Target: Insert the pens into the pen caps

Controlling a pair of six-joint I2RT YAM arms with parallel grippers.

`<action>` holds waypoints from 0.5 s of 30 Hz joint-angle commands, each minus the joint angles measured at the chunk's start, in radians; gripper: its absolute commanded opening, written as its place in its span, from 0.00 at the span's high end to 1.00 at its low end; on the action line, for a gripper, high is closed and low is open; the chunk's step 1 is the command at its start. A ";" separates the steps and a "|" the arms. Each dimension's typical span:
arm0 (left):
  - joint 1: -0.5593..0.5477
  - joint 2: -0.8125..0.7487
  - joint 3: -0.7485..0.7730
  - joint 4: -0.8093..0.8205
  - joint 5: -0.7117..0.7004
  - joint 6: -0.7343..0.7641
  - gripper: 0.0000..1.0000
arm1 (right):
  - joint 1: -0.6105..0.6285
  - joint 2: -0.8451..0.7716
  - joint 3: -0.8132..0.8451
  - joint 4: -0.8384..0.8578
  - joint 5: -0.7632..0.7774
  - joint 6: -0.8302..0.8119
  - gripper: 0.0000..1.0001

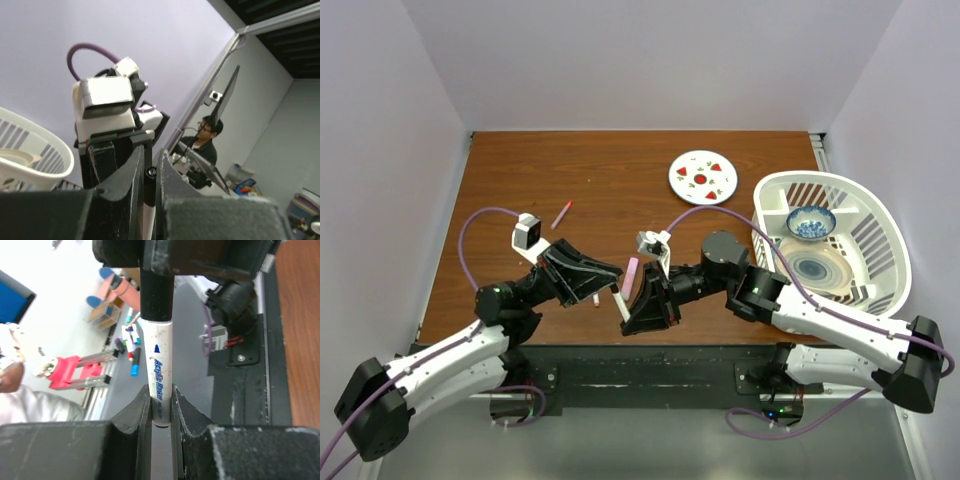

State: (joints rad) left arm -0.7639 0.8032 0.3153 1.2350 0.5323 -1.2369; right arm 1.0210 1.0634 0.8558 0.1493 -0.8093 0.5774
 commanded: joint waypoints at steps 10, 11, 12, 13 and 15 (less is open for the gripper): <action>-0.206 0.074 -0.056 -0.221 0.374 0.029 1.00 | -0.122 -0.022 0.258 0.400 0.305 0.019 1.00; -0.209 0.062 -0.059 -0.235 0.362 0.037 1.00 | -0.131 -0.019 0.273 0.391 0.299 0.032 1.00; -0.209 0.060 -0.064 -0.250 0.356 0.043 1.00 | -0.139 -0.014 0.282 0.383 0.297 0.035 1.00; -0.224 0.065 -0.067 -0.246 0.351 0.045 1.00 | -0.144 -0.010 0.291 0.369 0.292 0.033 1.00; -0.232 0.085 -0.050 -0.238 0.344 0.040 1.00 | -0.144 0.007 0.318 0.354 0.285 0.022 1.00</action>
State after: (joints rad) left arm -0.8803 0.8349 0.3450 1.2869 0.3847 -1.2110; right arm 1.0019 1.0801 0.9455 0.1127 -0.8864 0.6079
